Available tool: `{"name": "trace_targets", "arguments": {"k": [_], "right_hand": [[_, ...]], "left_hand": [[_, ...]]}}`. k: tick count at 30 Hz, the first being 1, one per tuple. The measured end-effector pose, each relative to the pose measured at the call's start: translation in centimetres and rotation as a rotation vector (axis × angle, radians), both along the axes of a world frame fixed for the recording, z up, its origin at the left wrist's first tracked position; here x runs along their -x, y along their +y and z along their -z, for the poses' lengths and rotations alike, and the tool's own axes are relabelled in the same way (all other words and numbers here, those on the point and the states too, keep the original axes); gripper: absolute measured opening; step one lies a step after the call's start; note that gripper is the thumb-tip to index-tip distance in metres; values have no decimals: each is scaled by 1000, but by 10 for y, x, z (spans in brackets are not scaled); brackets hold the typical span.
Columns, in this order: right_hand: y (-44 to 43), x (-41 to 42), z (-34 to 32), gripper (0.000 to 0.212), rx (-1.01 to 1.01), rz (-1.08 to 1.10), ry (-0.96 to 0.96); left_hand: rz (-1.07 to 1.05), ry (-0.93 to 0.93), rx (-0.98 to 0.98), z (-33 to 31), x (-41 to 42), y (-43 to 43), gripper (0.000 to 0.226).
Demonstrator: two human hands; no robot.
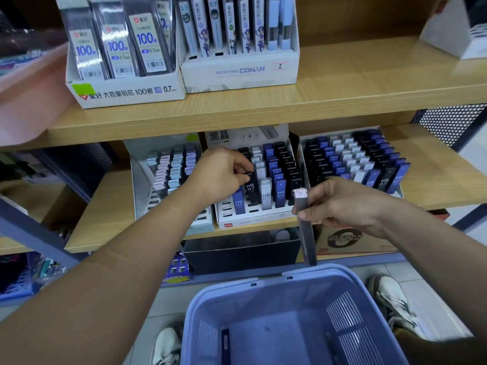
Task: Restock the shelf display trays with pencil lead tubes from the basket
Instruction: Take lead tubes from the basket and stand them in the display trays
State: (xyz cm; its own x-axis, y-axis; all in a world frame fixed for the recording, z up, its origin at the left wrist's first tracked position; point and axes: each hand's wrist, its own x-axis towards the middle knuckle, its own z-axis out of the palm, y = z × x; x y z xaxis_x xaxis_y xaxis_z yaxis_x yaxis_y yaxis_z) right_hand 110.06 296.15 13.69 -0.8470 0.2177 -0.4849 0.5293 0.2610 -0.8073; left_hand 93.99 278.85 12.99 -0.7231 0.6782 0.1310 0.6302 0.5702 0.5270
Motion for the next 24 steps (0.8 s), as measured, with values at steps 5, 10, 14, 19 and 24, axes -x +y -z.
{"name": "trace_targets", "arguments": {"k": [5, 10, 14, 19, 24], "right_hand": [[0, -4, 3, 10, -16, -99, -122], [-6, -2, 2, 9, 8, -82, -107], [-8, 0, 1, 7, 15, -10, -51], [-8, 3, 2, 12, 9, 20, -22], [-9, 6, 4, 7, 23, 41, 18]], "left_hand": [[28, 32, 57, -6, -4, -4, 19], [5, 58, 62, -10, -4, -8, 18], [24, 45, 72, -8, -7, -10, 18], [56, 36, 82, -7, -10, -7, 20], [71, 33, 67, -4, -11, -6, 20]]}}
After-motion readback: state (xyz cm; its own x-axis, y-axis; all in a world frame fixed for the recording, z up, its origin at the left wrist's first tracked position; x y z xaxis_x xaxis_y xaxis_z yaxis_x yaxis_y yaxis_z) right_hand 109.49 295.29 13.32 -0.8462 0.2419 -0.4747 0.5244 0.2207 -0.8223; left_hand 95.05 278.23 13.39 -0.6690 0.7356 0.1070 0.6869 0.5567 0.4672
